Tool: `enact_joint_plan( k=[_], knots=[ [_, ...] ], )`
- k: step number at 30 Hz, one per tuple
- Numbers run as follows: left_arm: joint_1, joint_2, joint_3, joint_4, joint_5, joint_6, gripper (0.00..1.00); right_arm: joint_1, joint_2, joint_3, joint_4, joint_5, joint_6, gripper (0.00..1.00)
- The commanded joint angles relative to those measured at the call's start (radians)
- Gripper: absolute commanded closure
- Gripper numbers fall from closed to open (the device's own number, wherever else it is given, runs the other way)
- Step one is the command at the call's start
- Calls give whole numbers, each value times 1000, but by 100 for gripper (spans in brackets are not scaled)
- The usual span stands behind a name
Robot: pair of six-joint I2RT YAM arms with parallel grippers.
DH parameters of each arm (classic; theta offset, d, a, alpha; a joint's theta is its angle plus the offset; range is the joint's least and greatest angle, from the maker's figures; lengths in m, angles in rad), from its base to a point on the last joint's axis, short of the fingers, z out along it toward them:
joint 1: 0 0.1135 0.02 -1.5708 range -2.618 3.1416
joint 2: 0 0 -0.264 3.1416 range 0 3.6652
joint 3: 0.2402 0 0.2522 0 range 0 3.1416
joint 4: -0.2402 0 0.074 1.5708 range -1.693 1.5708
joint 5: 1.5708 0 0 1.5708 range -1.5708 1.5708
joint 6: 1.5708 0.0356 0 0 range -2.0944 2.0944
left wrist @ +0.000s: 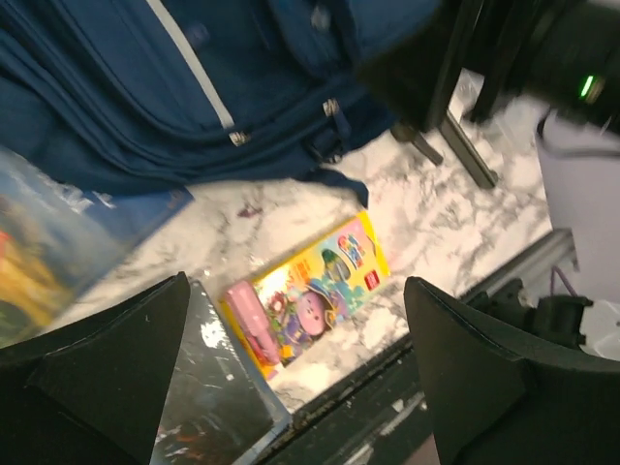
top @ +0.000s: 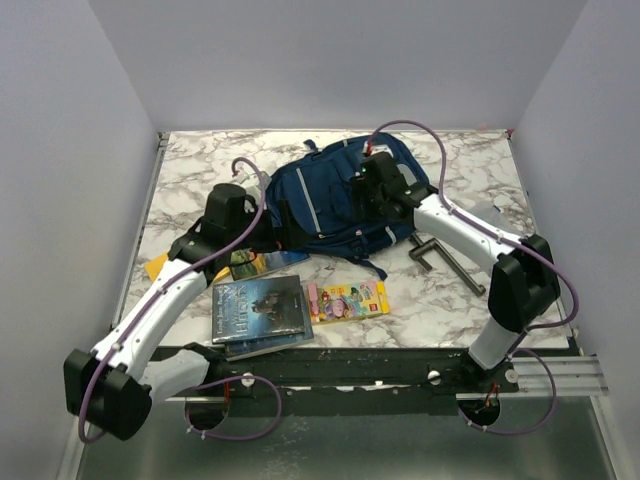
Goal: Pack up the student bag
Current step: Place the stationery in the student bag, then pick up the stationery from the center of the board.
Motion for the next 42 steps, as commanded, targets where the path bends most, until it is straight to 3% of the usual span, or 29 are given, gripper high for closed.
enact_joint_plan(
  k=[1, 7, 14, 17, 20, 35, 42],
  knots=[
    [25, -56, 139, -71, -147, 126, 6, 150, -63, 22, -214, 146, 108, 24],
    [26, -15, 242, -51, -208, 151, 6, 407, -102, -112, -143, 44, 349, 24],
    [31, -35, 119, 15, -220, 162, 5, 586, 0, -137, -108, 70, 448, 28],
    [31, -57, 98, 18, -214, 162, 5, 602, 47, -125, -117, 72, 454, 39],
    [31, -59, 96, 26, -203, 158, 5, 606, 66, -141, -67, 49, 446, 42],
    [32, -51, 93, 25, -157, 147, 6, 607, 178, -93, -62, 144, 422, 48],
    [32, -47, 91, 23, -161, 149, 6, 615, 220, -82, -95, 247, 419, 63]
  ],
)
